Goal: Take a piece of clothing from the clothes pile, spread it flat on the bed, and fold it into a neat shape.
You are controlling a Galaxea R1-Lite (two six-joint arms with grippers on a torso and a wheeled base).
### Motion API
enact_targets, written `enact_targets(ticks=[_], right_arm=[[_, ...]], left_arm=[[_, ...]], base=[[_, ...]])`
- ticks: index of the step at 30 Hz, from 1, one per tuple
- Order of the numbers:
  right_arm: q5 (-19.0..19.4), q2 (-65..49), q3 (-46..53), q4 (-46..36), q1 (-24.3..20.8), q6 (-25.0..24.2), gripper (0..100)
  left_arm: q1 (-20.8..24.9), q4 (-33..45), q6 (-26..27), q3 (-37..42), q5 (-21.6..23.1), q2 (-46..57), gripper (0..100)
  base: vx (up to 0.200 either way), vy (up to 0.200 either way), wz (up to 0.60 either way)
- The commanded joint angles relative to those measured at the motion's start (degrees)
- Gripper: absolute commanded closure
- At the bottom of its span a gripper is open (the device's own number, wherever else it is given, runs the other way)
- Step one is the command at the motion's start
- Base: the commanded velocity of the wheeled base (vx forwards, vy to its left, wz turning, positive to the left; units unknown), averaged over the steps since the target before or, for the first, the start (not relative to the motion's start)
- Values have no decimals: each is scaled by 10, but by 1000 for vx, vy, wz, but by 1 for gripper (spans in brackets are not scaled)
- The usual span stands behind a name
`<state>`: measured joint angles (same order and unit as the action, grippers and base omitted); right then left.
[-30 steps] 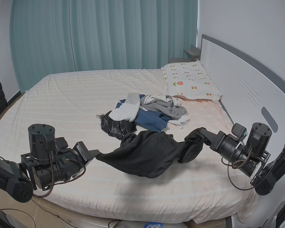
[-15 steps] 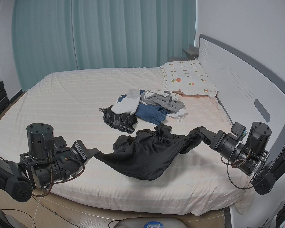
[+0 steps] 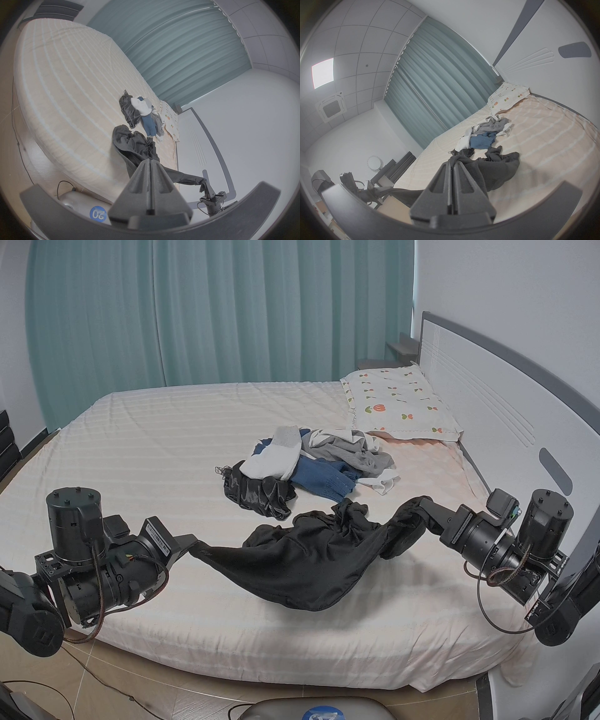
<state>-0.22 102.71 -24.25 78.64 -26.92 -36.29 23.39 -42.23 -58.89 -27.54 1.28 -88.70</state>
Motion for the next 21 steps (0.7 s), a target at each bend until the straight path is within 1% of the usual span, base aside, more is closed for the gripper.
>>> enact_targets(ticks=[1,5,9,12,15,17,18,21], right_arm=[[-1,0,-8,0,-2,2,100],[-3,0,-12,-1,-6,12,100],[-3,1,-32,-10,-16,44,100],[-3,0,-36,-9,-29,46,100],[-3,5,-41,-2,-59,46,100],[-3,5,-41,-2,-59,46,100],[-3,14,-51,-2,-82,47,100],[-5,18,-67,-2,-91,47,100]], left_arm=[[-8,-1,1,-1,-2,1,100],[-15,-1,1,-6,-3,6,100],[-27,0,1,-7,0,19,100],[-27,0,1,-8,0,23,100],[-27,0,0,-7,3,26,100],[-27,0,0,-7,3,26,100],[-26,0,0,-7,2,22,100],[-27,0,-1,-8,2,26,100]], base=[[0,200,0],[0,200,0],[0,200,0],[0,200,0],[0,200,0],[0,200,0],[0,200,0],[0,200,0]])
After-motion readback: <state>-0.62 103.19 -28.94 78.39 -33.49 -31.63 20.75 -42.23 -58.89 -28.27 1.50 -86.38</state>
